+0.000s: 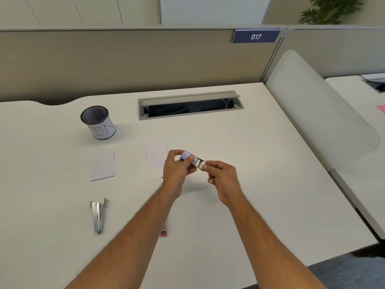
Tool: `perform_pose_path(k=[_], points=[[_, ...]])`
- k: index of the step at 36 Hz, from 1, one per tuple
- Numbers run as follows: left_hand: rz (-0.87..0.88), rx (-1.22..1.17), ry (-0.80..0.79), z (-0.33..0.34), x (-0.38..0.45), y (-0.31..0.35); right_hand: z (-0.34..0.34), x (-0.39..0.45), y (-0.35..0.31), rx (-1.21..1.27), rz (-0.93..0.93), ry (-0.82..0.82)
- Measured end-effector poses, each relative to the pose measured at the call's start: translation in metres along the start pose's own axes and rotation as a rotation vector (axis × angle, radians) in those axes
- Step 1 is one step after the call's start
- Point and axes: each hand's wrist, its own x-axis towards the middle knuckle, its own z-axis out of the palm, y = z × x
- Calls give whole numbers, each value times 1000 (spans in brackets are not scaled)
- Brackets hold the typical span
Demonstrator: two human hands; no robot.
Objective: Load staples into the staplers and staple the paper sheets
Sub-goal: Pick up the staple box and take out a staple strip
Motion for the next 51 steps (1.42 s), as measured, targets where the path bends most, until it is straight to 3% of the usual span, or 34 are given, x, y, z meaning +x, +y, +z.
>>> perform_pose_path(k=[16, 27, 36, 45, 51], points=[[19, 76, -47, 4, -10, 0, 7, -3, -6, -69, -14, 40], [-38, 228, -93, 3, -6, 1, 1, -4, 4, -330, -143, 24], [-50, 328, 16, 12, -5, -1, 14, -2, 15, -657, -288, 98], [20, 454, 175, -7, -6, 5, 16, 29, 25, -857, -221, 257], [67, 480, 224, -38, -7, 9, 23, 49, 28, -946, -216, 275]])
